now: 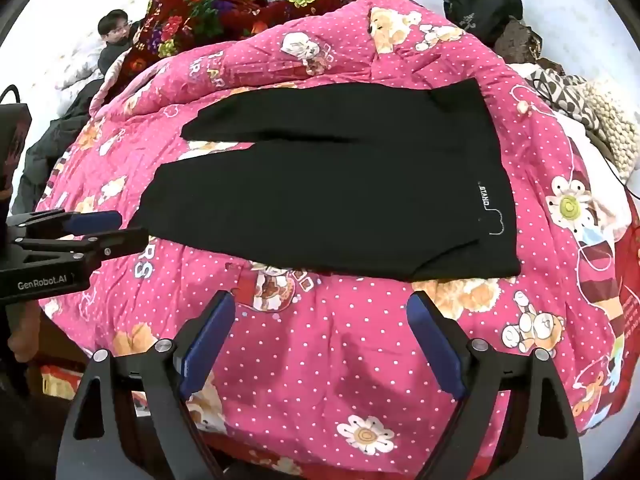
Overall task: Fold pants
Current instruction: 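Move both grippers toward the hem end of the black trousers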
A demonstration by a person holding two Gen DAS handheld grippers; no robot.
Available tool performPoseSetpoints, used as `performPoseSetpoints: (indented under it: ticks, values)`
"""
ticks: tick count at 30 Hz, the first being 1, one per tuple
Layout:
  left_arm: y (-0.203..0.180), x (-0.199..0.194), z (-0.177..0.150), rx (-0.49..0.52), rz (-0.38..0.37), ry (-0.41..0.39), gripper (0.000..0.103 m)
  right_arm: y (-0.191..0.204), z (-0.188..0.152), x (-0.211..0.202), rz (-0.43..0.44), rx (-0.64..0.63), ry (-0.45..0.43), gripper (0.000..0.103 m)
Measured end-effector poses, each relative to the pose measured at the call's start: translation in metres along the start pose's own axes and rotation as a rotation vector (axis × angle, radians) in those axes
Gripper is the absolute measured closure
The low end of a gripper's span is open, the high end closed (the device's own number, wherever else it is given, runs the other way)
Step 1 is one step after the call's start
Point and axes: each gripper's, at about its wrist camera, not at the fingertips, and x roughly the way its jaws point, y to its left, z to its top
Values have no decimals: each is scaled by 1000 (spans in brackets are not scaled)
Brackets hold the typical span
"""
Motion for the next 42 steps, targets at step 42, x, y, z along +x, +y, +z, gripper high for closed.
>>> performPoseSetpoints:
  ticks: [42]
  values:
    - [1,38,24,-27,-17,111,44,-27,26,32,-24,6,68,15]
